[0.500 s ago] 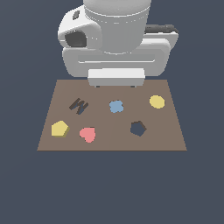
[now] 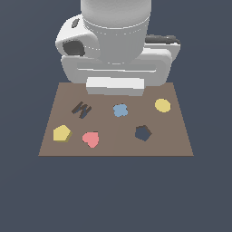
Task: Insert a designated object into the corresponding slot on a board.
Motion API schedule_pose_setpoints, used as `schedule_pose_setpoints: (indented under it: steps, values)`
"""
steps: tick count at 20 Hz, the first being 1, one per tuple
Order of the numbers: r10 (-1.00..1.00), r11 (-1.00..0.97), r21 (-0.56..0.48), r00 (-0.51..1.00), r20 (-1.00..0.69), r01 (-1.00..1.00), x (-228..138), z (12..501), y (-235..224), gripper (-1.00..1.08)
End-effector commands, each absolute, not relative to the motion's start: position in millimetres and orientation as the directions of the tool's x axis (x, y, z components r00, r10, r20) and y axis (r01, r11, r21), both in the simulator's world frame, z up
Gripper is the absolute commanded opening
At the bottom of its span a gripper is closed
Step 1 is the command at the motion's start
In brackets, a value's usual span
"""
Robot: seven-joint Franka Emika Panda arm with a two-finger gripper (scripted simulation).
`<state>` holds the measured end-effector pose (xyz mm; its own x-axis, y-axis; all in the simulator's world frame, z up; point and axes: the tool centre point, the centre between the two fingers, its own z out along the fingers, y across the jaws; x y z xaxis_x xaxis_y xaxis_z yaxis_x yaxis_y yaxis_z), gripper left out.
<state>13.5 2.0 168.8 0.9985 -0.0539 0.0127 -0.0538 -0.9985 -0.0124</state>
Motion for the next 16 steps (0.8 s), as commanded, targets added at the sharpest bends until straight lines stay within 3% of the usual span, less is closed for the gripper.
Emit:
schedule_pose_setpoints:
  steps: [1,9,16]
  values:
    - [-0.092,-0.996,-0.012,0.996,0.012,-0.092,19.4,163.6,-3.6,1.00]
    - [-0.305,-0.952,-0.008,0.952,0.009,-0.305,49.9,135.1,-38.5,1.00]
    - [-0.559,-0.829,-0.004,0.829,0.005,-0.559,76.6,98.8,-92.4,1.00]
